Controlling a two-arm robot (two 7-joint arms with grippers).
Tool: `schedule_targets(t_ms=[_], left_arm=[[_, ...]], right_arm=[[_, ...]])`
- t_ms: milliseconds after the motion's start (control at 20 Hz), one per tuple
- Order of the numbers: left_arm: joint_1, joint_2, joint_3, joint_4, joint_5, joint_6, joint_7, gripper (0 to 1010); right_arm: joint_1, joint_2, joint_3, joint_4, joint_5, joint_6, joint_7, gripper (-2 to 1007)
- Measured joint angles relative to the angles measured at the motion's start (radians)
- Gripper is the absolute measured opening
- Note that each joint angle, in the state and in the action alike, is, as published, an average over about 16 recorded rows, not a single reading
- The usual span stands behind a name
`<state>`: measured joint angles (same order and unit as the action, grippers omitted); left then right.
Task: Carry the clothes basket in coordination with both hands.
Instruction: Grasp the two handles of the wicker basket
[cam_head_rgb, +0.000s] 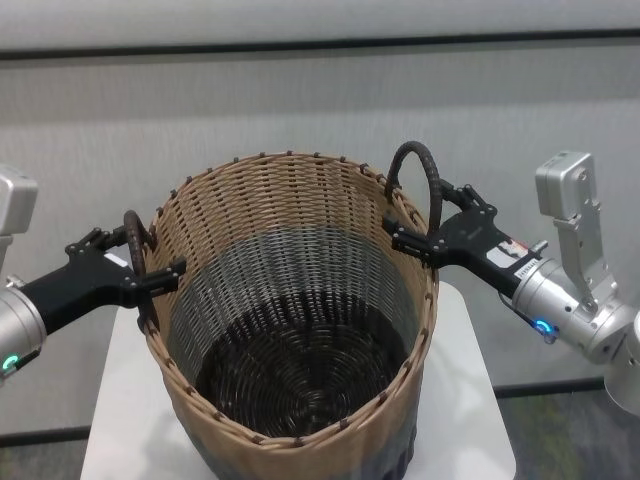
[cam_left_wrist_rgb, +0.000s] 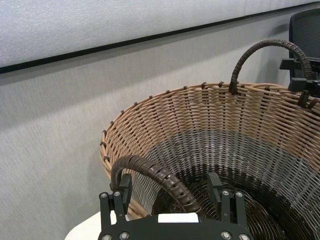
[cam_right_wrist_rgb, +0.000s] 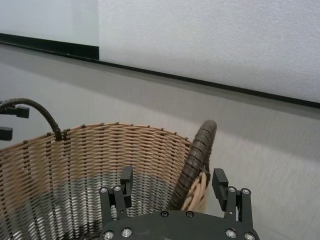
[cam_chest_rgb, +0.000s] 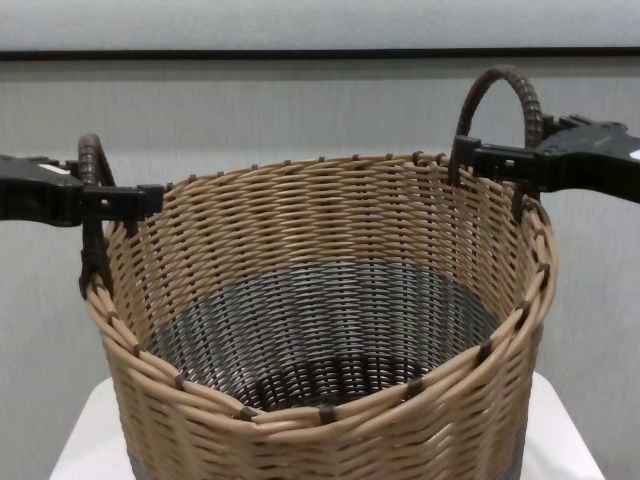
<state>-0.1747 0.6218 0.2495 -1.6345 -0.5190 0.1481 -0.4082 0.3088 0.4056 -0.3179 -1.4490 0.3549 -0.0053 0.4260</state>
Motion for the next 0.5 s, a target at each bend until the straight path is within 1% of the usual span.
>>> schedule_targets(t_ms=[500], left_arm=[[-0.012, -0.008, 0.002, 0.013, 0.003, 0.006, -0.006, 1000]], right_arm=[[0.024, -0.014, -0.006, 0.022, -0.002, -0.006, 0.003, 1005]])
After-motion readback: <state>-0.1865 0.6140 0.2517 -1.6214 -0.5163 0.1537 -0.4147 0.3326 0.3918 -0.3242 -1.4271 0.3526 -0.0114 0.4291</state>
